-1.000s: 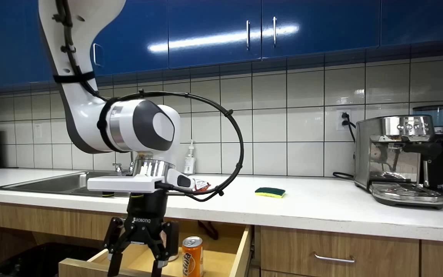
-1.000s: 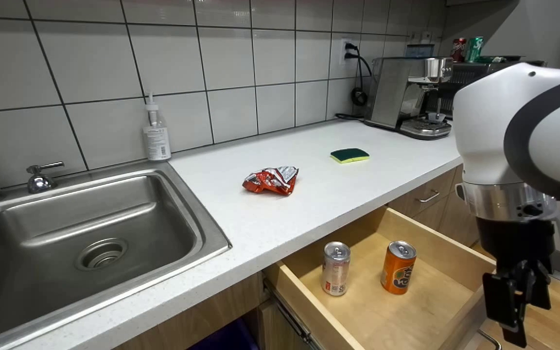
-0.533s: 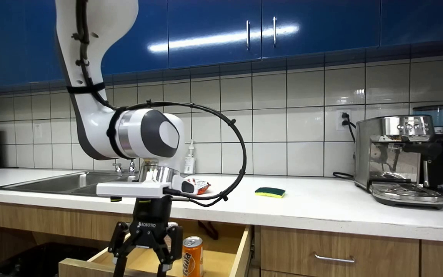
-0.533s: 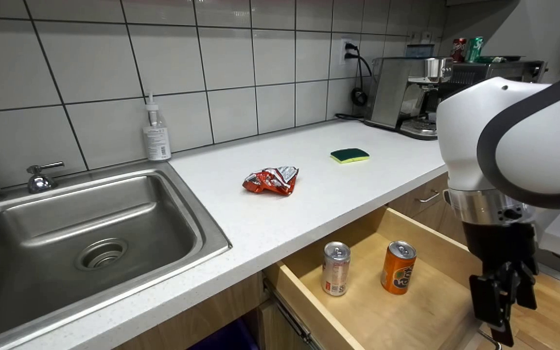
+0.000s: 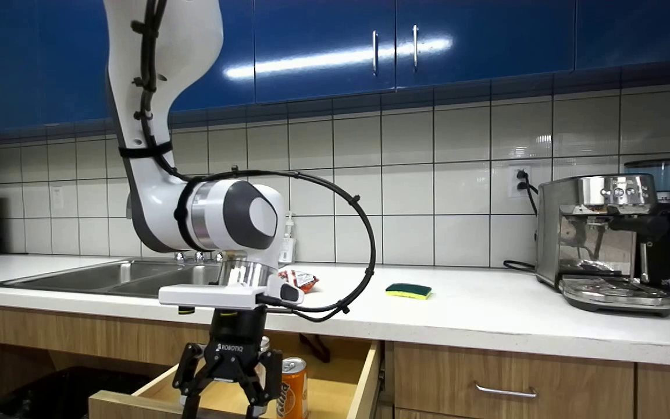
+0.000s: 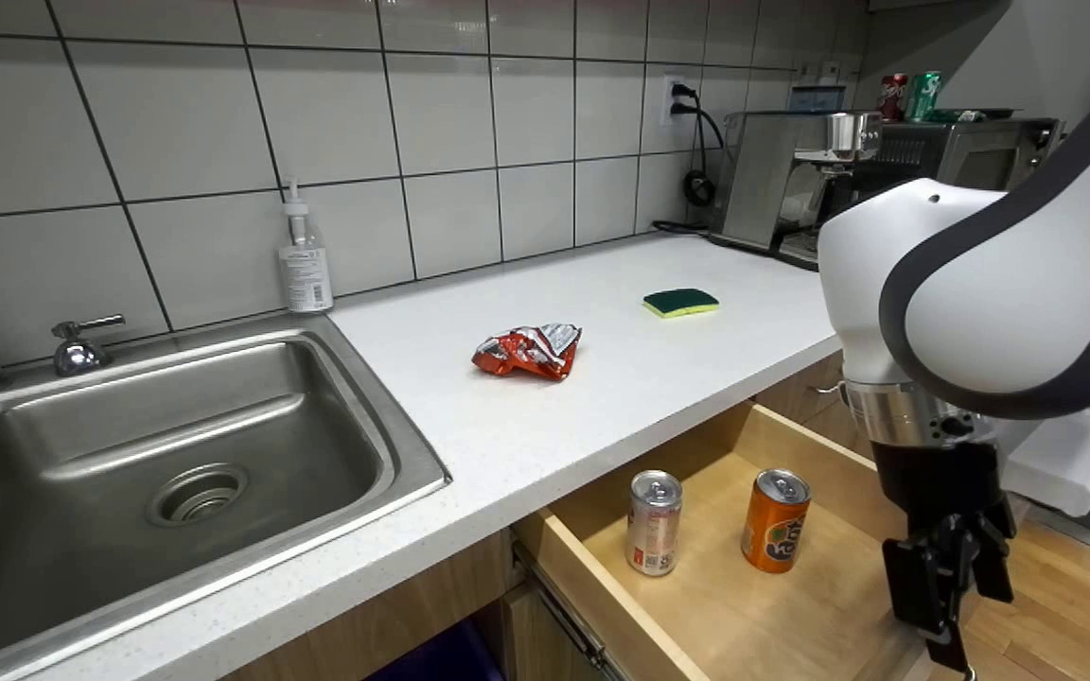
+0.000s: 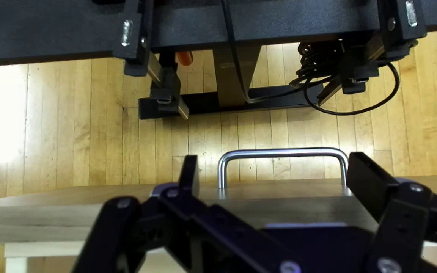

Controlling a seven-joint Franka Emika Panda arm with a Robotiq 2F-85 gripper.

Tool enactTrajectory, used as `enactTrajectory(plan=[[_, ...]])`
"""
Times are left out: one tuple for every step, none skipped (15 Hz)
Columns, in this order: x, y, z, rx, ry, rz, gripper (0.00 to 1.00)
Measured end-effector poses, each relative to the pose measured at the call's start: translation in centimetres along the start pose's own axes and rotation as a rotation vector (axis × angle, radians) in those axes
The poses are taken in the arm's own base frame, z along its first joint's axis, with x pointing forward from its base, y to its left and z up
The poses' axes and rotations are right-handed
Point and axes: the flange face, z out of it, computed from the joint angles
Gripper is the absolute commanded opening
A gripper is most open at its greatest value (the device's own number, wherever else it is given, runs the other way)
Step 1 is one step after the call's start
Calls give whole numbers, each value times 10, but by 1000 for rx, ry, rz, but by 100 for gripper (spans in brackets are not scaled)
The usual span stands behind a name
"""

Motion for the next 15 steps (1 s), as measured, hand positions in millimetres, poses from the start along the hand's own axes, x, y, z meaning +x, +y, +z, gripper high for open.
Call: enactTrajectory(plan=[[2, 0, 1, -1, -1, -2, 100], [4, 0, 0, -2, 1, -2, 100], [6, 0, -1, -3, 7, -3, 100], [7, 0, -2, -4, 14, -3, 100], [9, 0, -4, -5, 25, -4, 100], [11, 0, -5, -6, 35, -5, 100], [14, 0, -6, -7, 44, -6, 100], [16, 0, -7, -8, 52, -7, 100], [18, -1, -7, -9, 60, -8, 100], [20, -1, -8, -11, 66, -9, 100], [22, -1, -8, -12, 71, -11, 100], [24, -1, -9, -14, 75, -13, 100], [27, -1, -10, -15, 78, -14, 100], [29, -1, -11, -16, 82, -15, 100], [31, -1, -12, -17, 87, -15, 100]])
